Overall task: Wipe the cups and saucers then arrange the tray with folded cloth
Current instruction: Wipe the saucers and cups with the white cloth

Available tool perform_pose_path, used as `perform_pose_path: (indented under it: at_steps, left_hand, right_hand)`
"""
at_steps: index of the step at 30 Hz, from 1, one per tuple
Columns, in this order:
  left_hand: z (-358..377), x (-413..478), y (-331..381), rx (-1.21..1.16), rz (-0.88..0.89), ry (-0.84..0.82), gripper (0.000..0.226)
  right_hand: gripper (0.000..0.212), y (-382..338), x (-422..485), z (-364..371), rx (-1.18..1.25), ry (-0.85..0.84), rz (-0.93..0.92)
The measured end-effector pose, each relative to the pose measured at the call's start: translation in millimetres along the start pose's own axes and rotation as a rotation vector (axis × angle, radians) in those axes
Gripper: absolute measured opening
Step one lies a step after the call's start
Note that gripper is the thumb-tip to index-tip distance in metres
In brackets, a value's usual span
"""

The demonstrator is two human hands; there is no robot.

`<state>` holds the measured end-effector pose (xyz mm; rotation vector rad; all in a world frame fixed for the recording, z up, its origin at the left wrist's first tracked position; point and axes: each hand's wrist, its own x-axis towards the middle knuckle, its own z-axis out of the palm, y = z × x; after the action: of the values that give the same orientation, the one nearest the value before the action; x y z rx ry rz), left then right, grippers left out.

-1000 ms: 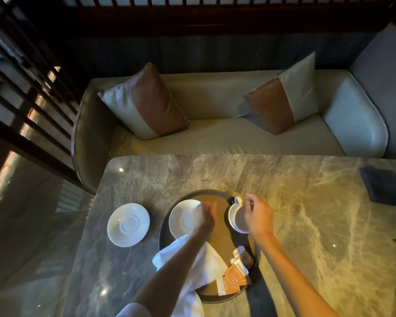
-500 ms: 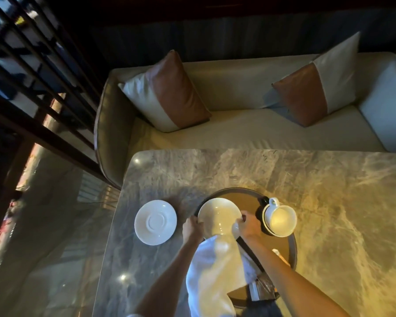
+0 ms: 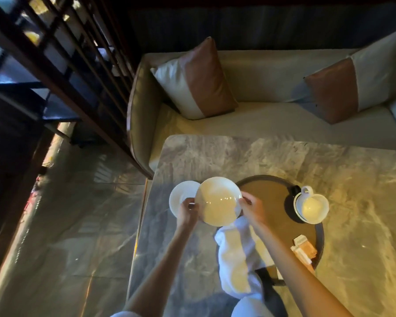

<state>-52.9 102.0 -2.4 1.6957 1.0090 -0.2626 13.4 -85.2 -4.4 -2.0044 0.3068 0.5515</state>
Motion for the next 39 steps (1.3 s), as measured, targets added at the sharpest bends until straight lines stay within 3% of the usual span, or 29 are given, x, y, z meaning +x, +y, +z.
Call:
perform_pose_path:
  at_steps: [6, 12, 21, 39]
  left_hand:
    - [-73, -24, -84, 0.057, -0.114, 0.033, 0.028]
    - [-94, -41, -136, 0.063, -0.184, 0.030, 0.031]
    - [-99, -46, -155, 0.076, -0.156, -0.060, 0.028]
    - [-100, -54, -158, 0.192, -0.141, -0.119, 0.023]
  right_hand:
    - [0.029, 35, -70, 70, -0.001, -0.127, 0.129]
    - [0.026, 62, -111, 106, -0.097, -0.131, 0.197]
    - [0.025, 77, -131, 120, -0.097, -0.043, 0.314]
    - [0.028, 74, -145, 115, -0.130, -0.035, 0.310]
